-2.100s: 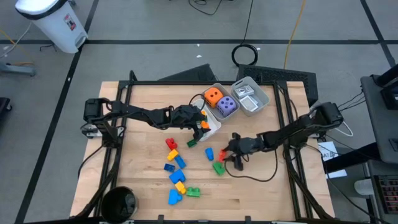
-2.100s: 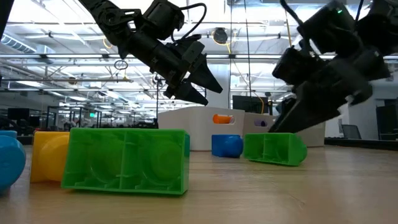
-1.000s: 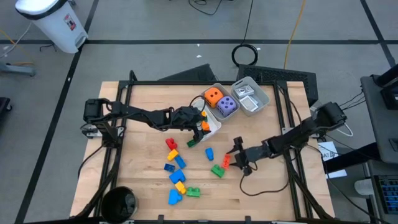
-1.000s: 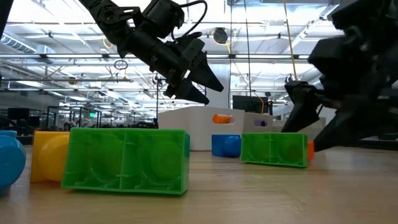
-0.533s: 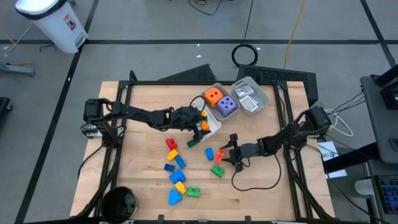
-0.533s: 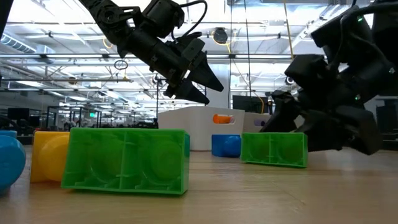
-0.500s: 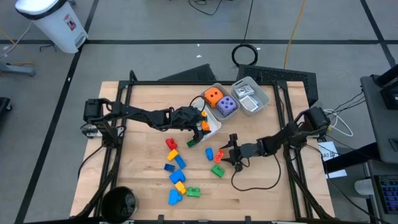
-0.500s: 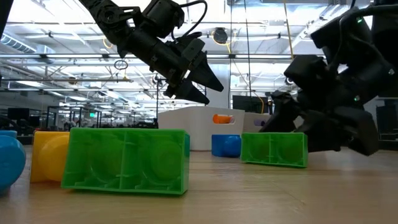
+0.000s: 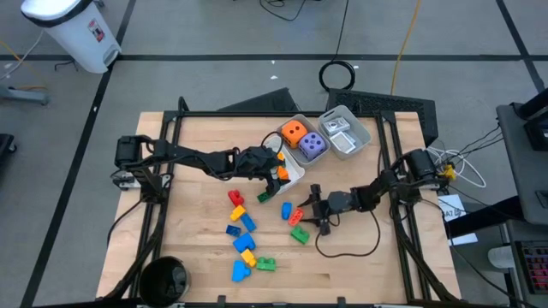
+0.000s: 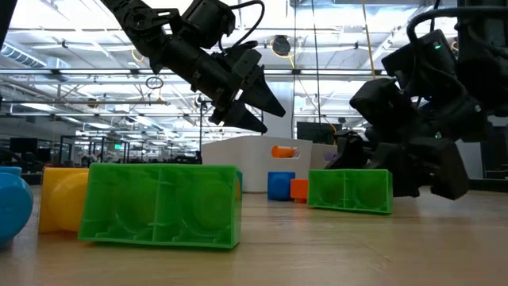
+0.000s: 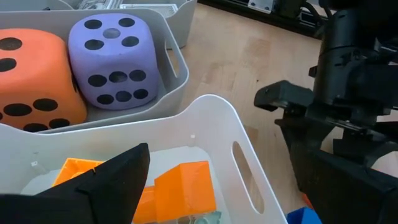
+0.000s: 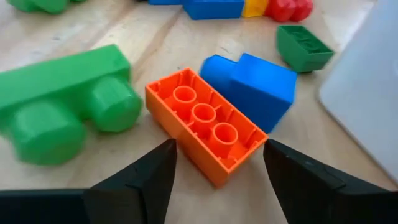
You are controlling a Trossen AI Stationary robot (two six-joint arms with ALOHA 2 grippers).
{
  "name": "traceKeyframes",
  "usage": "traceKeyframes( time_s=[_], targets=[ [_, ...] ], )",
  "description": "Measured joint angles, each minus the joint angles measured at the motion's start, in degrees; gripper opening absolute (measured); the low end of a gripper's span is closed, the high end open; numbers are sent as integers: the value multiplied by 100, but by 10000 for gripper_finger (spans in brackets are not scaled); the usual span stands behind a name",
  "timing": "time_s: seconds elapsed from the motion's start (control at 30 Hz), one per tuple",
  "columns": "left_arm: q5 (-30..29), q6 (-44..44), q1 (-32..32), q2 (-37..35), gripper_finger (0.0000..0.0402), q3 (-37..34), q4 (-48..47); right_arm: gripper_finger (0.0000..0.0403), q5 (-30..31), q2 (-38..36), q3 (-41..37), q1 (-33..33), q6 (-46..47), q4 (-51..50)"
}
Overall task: Pick & Place Toys
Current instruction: Put the orange game piece into the white bin
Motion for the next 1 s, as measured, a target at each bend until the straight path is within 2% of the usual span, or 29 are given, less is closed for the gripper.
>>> traceKeyframes(
  time_s=[0.27, 0.4, 0.47, 0.67, 0.83, 1.0],
  targets=[
    [-1, 4, 0, 0, 392, 0, 1, 200, -437, 0, 0, -28, 445, -17],
    [0, 9, -2, 0, 392, 0, -1, 197, -1277, -76, -11, -19, 904, -90],
    [-1, 10, -7, 0, 392, 0, -1, 201, -1458, -118, -11, -8, 976, -90],
    [0, 16, -7, 0, 392, 0, 1, 233, -616, -132, 75, -18, 1066, -97],
    [1, 0, -7, 0, 392, 0, 1, 287, -622, -133, 393, 189, 1560, -323],
    [-1, 0, -7, 0, 392, 0, 1, 329, -414, -136, 924, 421, 1465, -1351]
  ],
)
